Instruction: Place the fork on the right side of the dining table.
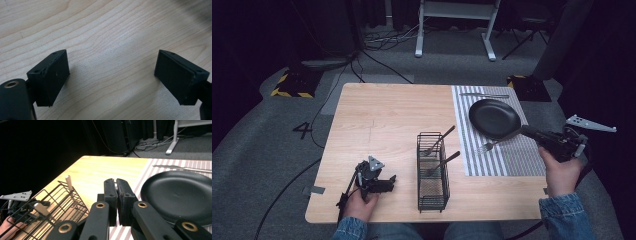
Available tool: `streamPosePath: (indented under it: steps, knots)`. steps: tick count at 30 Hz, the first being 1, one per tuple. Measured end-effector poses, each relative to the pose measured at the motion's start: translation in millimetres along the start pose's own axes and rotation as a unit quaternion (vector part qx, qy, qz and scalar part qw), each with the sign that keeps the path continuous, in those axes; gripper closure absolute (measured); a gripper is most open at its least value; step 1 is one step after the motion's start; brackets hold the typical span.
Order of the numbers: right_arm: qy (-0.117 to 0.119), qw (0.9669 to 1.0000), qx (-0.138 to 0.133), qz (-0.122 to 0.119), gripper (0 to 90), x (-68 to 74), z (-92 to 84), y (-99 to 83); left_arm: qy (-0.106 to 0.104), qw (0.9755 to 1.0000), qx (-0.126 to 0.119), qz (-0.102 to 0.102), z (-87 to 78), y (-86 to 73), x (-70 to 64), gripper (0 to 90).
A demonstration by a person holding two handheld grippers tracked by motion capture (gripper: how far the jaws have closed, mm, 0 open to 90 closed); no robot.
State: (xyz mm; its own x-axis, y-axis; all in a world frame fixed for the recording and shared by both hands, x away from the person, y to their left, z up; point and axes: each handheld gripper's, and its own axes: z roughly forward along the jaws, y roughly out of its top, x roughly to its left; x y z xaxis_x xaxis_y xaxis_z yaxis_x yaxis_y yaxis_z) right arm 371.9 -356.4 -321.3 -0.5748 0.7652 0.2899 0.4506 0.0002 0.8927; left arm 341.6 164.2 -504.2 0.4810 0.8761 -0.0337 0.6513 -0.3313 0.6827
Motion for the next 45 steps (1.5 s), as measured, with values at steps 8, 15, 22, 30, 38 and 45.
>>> streamPosePath:
  steps: [8,15,22,30,38,45]
  knots:
    - [-0.008,0.9998,0.01,0.016,87.2,-10.4,9.0,-8.2,0.0,1.0,0.0,0.0,0.0,0.0,0.0,12.5]
    - [-0.017,0.999,0.027,0.029,87.1,-20.9,21.7,-15.8,0.0,1.0,0.0,0.0,0.0,0.0,0.0,12.5]
    - [-0.026,0.9982,0.036,0.041,87.1,-29.9,29.4,-21.7,0.0,1.0,0.0,0.0,0.0,0.0,0.0,12.5]
    - [-0.031,0.9969,0.045,0.057,87.1,-38.8,39.4,-27.8,0.0,1.0,0.0,0.0,0.0,0.0,0.0,12.5]
    - [-0.037,0.9958,0.042,0.072,87.1,-46.2,43.7,-34.5,0.0,1.0,0.0,0.0,0.0,0.0,0.0,12.5]
    - [-0.033,0.9951,0.044,0.082,87.1,-47.1,45.4,-36.8,0.0,1.0,0.0,0.0,0.0,0.0,0.0,12.5]
